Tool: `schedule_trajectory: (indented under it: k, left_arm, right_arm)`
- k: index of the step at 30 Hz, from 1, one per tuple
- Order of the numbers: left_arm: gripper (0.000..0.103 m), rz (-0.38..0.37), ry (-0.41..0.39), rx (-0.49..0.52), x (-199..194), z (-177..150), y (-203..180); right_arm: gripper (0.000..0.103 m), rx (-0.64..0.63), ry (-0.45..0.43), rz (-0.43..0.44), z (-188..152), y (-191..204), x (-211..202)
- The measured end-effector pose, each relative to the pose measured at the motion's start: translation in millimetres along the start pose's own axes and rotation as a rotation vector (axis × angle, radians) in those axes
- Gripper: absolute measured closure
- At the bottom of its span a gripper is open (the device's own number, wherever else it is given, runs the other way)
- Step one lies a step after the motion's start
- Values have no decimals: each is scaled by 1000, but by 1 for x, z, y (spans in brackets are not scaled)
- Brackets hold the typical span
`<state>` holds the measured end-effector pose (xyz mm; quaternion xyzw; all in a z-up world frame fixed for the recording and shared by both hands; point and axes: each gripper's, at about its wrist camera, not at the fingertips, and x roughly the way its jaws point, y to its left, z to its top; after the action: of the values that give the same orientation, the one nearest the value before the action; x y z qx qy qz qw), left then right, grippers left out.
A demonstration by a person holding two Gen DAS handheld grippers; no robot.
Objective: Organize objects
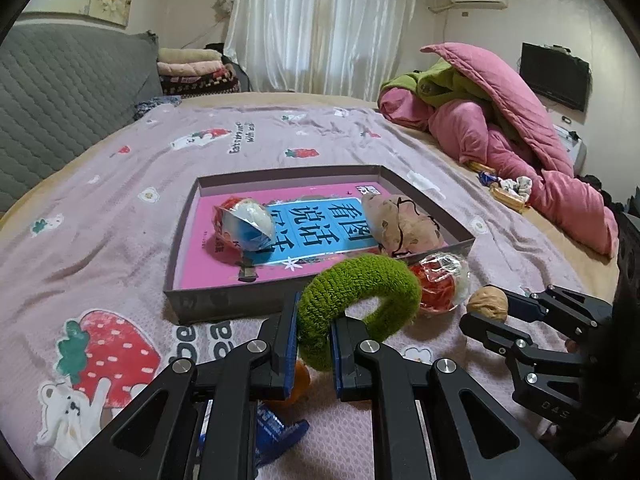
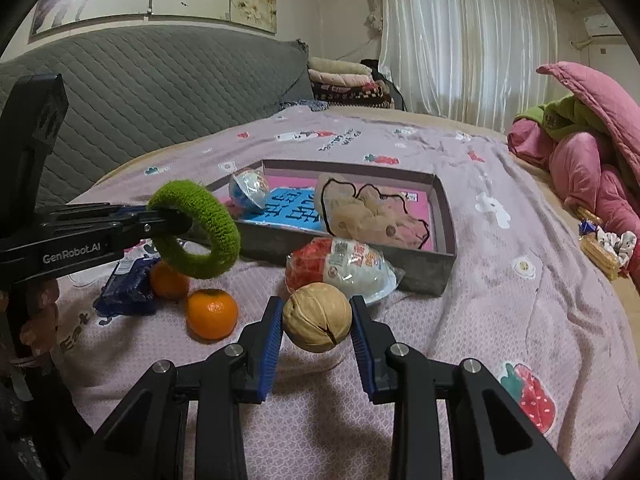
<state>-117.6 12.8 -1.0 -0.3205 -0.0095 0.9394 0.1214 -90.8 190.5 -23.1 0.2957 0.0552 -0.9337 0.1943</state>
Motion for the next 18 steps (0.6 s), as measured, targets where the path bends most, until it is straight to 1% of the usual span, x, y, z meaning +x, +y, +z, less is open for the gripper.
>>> schedule_trajectory:
  k: [9, 13, 18]
  left_arm:
    - [90, 40, -14, -12, -18, -4, -7]
    - [90, 40, -15, -31, -23, -2, -7]
    - [90, 66, -39, -32, -33, 1, -10]
  right_arm:
    - [69, 1, -49, 18, 5, 2, -12]
    - [69, 2, -64, 33, 7, 2, -17]
    - [69, -3, -95, 43, 9, 4, -24]
